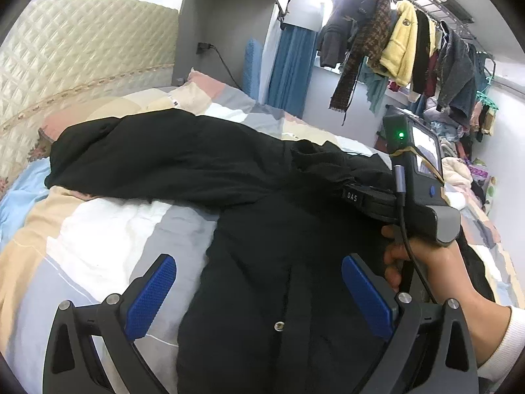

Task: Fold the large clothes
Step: 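Fold the held sleeve across the jacket body with the right gripper, then release the sleeve onto the jacket and withdraw the right gripper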

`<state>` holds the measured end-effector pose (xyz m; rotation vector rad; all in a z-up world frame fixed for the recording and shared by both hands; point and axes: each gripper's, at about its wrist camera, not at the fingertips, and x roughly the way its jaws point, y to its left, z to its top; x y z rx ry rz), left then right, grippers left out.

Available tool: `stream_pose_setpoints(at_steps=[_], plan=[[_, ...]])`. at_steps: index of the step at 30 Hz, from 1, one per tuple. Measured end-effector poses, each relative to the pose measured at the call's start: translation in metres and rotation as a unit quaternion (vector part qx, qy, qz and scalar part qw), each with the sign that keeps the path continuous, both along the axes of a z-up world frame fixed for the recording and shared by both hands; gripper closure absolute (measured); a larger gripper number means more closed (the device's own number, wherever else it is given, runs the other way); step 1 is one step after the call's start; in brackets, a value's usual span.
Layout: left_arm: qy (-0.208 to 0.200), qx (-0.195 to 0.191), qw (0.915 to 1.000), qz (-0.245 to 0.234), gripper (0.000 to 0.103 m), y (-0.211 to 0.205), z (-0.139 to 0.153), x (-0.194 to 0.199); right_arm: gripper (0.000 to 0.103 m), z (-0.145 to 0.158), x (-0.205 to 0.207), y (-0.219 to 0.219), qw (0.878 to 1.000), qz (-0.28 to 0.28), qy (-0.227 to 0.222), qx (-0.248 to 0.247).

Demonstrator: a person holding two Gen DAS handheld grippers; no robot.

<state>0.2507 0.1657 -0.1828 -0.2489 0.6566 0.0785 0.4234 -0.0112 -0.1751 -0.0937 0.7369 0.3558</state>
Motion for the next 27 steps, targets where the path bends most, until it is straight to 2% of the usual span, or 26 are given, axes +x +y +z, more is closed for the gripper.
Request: stream_pose_setpoints(at_steps=[3, 6, 8, 9, 10, 11, 15, 20, 27], plan=[[0.001, 0.004, 1.0000, 0.001, 0.001, -0.003, 0.003, -0.003, 0.086, 0.009, -0.008, -0.003, 1.000, 0.002, -0.002, -0.002], [0.000, 0.007, 1.0000, 0.001, 0.001, -0.006, 0.006, -0.007, 0.072, 0.015, -0.011, -0.003, 1.000, 0.009, 0.009, -0.009], [-0.004, 0.007, 1.0000, -0.001, 0.001, -0.008, 0.007, -0.010, 0.054, 0.023, -0.014, -0.004, 1.000, 0.012, 0.011, -0.004], [-0.006, 0.007, 1.0000, -0.002, 0.001, -0.008, 0.007, -0.011, 0.049, 0.031, -0.019, -0.008, 1.000, 0.012, 0.004, 0.009], [-0.005, 0.009, 0.9999, -0.003, 0.001, -0.009, 0.008, -0.012, 0.034, 0.038, -0.023, -0.012, 1.000, 0.012, -0.005, 0.021], [-0.005, 0.013, 0.9999, -0.004, 0.001, -0.010, 0.008, -0.012, 0.026, 0.047, -0.028, -0.017, 0.999, 0.011, -0.016, 0.031], [-0.013, 0.025, 0.9996, -0.006, 0.001, -0.014, 0.010, -0.015, 0.026, 0.079, -0.048, -0.034, 0.998, 0.012, -0.051, 0.045], [-0.025, 0.032, 0.9991, -0.015, 0.001, -0.025, 0.019, -0.023, 0.025, 0.112, -0.074, -0.072, 0.995, -0.009, -0.069, 0.070], [-0.056, 0.021, 0.9974, -0.041, 0.001, -0.047, 0.040, -0.045, 0.023, 0.139, -0.120, -0.133, 0.992, -0.046, -0.088, 0.082]])
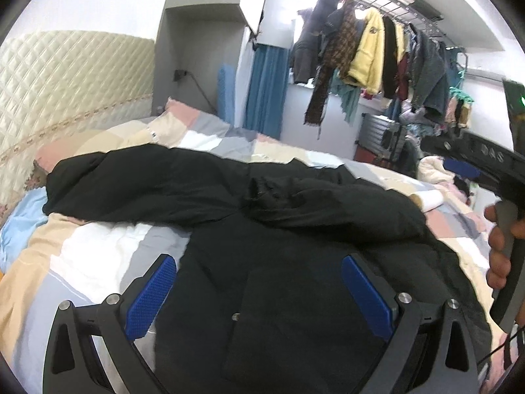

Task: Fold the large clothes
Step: 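Release the sleeve onto the jacket and withdraw the right gripper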

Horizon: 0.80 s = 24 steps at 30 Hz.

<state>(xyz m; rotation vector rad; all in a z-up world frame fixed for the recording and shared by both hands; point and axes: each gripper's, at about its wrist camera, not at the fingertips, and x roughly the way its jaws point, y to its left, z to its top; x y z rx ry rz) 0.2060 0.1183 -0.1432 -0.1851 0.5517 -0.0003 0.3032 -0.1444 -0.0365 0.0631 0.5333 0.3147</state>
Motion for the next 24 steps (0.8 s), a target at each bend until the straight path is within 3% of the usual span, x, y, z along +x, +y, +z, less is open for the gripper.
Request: stream_pose_setpoints(at_steps=[7, 13, 18, 24], plan=[[-0.002, -0.008, 0.9999, -0.010, 0.001, -0.026, 0.010, -0.018, 0.022, 0.012, -0.059, -0.059, 0.999, -0.028, -0.018, -0.008], [-0.017, 0.026, 0.9994, -0.017, 0.001, -0.046, 0.014, -0.031, 0.022, 0.013, -0.107, -0.099, 0.999, -0.043, -0.019, -0.010], [-0.014, 0.012, 0.9997, -0.018, 0.001, -0.046, 0.009, -0.032, 0.019, 0.018, -0.151, -0.129, 0.999, -0.037, -0.026, -0.005], [-0.002, 0.010, 0.9999, -0.013, 0.001, -0.047, 0.003, -0.024, 0.017, 0.001, -0.181, -0.147, 0.999, -0.050, -0.016, 0.008]])
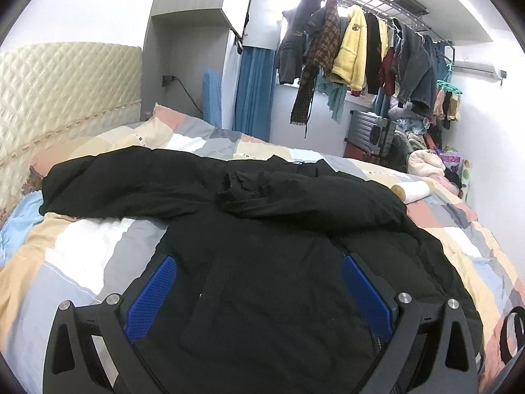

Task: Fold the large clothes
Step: 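Release the sleeve onto the jacket and withdraw the right gripper, then grasp the other black sleeve cuff with the left gripper and lift it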

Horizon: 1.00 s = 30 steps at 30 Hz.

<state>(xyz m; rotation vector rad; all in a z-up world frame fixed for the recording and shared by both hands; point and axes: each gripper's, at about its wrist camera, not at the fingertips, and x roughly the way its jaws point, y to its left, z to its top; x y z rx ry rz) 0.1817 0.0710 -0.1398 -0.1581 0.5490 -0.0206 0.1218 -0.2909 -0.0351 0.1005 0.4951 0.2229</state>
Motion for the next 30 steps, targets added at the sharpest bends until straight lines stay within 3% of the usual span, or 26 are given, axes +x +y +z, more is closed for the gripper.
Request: stream_pose_setpoints(at_steps=[3, 6, 10, 16, 20, 23, 26, 30], plan=[[0.007, -0.008, 0.9999, -0.008, 0.001, -0.002, -0.003, 0.007, 0.016, -0.015, -0.009, -0.004, 1.000, -0.003, 0.006, 0.001], [0.015, -0.012, 0.9998, -0.008, 0.001, 0.001, -0.004, 0.018, 0.000, -0.030, -0.012, -0.006, 1.000, -0.016, 0.007, -0.003], [0.011, -0.063, 0.9974, -0.032, 0.001, 0.024, 0.005, 0.037, 0.000, -0.037, -0.002, -0.008, 1.000, -0.014, 0.007, 0.008], [-0.005, -0.076, 0.9971, 0.000, 0.001, 0.076, 0.029, 0.070, 0.000, -0.044, 0.005, -0.007, 1.000, -0.029, 0.002, 0.010], [-0.008, -0.097, 0.9946, 0.037, 0.001, 0.129, 0.021, 0.095, 0.000, -0.052, 0.015, -0.007, 0.999, -0.038, 0.021, 0.007], [-0.022, -0.143, 0.9861, 0.082, 0.001, 0.170, -0.002, 0.100, 0.000, -0.059, 0.024, -0.005, 0.999, -0.041, 0.035, 0.002], [-0.024, -0.227, 0.9677, 0.106, 0.001, 0.213, -0.043, 0.103, 0.000, -0.062, 0.029, -0.002, 0.998, -0.044, 0.040, -0.007], [-0.016, -0.253, 0.9567, 0.143, 0.001, 0.259, -0.075, 0.116, 0.000, -0.066, 0.038, 0.007, 0.998, -0.048, 0.043, -0.025]])
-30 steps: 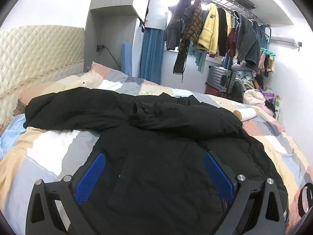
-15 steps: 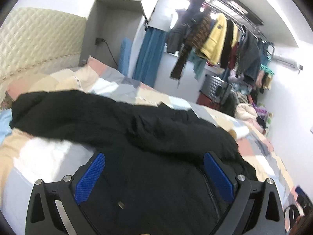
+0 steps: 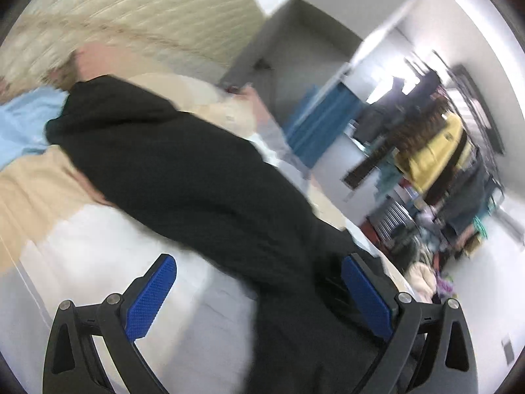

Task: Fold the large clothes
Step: 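Grasp the other black sleeve cuff with the left gripper and lift it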

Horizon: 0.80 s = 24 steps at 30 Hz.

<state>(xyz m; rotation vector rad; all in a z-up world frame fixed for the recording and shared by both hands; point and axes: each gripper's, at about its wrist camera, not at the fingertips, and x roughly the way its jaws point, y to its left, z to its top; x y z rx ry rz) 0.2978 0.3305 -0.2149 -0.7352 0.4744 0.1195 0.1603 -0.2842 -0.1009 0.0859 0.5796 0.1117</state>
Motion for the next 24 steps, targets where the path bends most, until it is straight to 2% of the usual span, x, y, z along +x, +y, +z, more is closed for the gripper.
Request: stream_pose_setpoints(at_steps=[3, 7, 11, 14, 16, 17, 18, 21, 22, 24], plan=[[0.007, -0.027, 0.9992, 0.029, 0.001, 0.048, -0.020, 0.012, 0.000, -0.007, 0.009, 0.008, 1.000, 0.004, 0.015, -0.010], [-0.003, -0.046, 0.9964, 0.071, 0.003, 0.111, -0.030, 0.020, 0.000, -0.016, 0.025, 0.021, 0.999, 0.006, 0.044, -0.009], [0.019, -0.021, 0.9922, 0.121, 0.005, 0.175, -0.040, 0.038, 0.000, -0.019, 0.040, 0.038, 0.998, 0.014, 0.059, -0.007], [0.029, -0.013, 0.9868, 0.159, 0.006, 0.206, -0.051, 0.041, 0.000, -0.021, 0.050, 0.053, 0.997, 0.020, 0.069, -0.008], [0.060, -0.042, 0.9814, 0.177, 0.006, 0.229, -0.072, 0.046, 0.000, -0.023, 0.057, 0.062, 0.997, 0.024, 0.076, -0.009], [0.071, -0.052, 0.9797, 0.180, 0.013, 0.238, -0.078, 0.046, 0.000, -0.025, 0.062, 0.067, 0.996, 0.029, 0.080, -0.013], [0.085, -0.069, 0.9766, 0.185, 0.015, 0.247, -0.089, 0.050, 0.000, -0.026, 0.065, 0.072, 0.996, 0.030, 0.082, -0.018], [0.065, -0.122, 0.9705, 0.198, 0.015, 0.262, -0.108, 0.053, 0.000, -0.027, 0.072, 0.086, 0.995, 0.036, 0.084, -0.036], [0.056, -0.123, 0.9705, 0.200, 0.017, 0.263, -0.109, 0.054, 0.000, -0.027, 0.073, 0.087, 0.995, 0.037, 0.083, -0.036], [0.051, -0.128, 0.9714, 0.193, 0.028, 0.264, -0.110, 0.060, 0.000, -0.027, 0.073, 0.091, 0.995, 0.039, 0.080, -0.042]])
